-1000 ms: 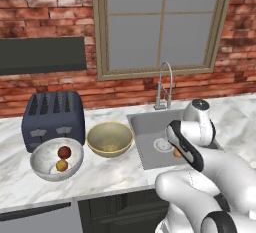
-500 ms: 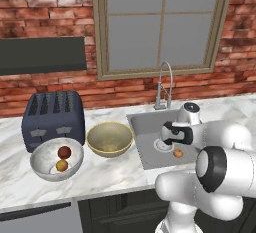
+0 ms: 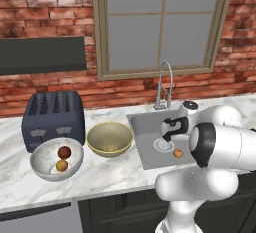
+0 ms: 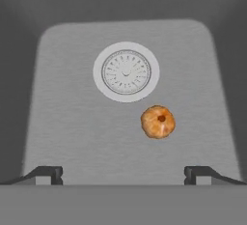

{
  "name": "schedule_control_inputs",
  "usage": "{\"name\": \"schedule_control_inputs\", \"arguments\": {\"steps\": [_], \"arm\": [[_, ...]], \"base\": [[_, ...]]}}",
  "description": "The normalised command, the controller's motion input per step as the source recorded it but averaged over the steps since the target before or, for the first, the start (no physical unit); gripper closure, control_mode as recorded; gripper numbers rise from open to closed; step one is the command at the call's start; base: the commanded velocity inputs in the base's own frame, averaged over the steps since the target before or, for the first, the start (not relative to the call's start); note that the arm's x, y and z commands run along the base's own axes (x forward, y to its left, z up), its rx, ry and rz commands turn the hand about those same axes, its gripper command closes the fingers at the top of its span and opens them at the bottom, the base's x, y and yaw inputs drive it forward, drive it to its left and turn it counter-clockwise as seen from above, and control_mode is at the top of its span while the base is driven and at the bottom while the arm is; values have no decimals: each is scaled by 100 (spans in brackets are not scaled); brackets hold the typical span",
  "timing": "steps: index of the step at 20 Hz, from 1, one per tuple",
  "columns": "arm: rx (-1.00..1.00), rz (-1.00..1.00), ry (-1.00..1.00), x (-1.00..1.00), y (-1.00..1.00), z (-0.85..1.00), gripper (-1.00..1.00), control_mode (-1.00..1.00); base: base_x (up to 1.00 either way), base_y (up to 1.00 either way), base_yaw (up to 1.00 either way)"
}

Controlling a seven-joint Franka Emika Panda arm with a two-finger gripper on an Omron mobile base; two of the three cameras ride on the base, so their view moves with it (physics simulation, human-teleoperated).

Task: Pick the apples from the cabinet and place them in one bowl. Pick the tangerine from the sink and place it in the other bowl.

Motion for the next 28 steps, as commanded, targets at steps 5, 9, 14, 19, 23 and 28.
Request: {"name": "schedule_control_inputs", "arguments": {"steps": [5,9,14,19,23,28], "arm": [[0,0,0,0,-27,-32,-100,-100],[0,0,0,6,-14,-34,-100,-100],[0,0,0,2,-8,-29,-100,-100],[0,0,-6,6,-4,-29,-100,-100],[0,0,-2,5,-5,-14,-100,-100],[0,0,-6,11,-1,-6,-100,-100]], "base": [[0,0,0],[0,0,0],[0,0,0],[0,0,0],[0,0,0],[0,0,0]]}}
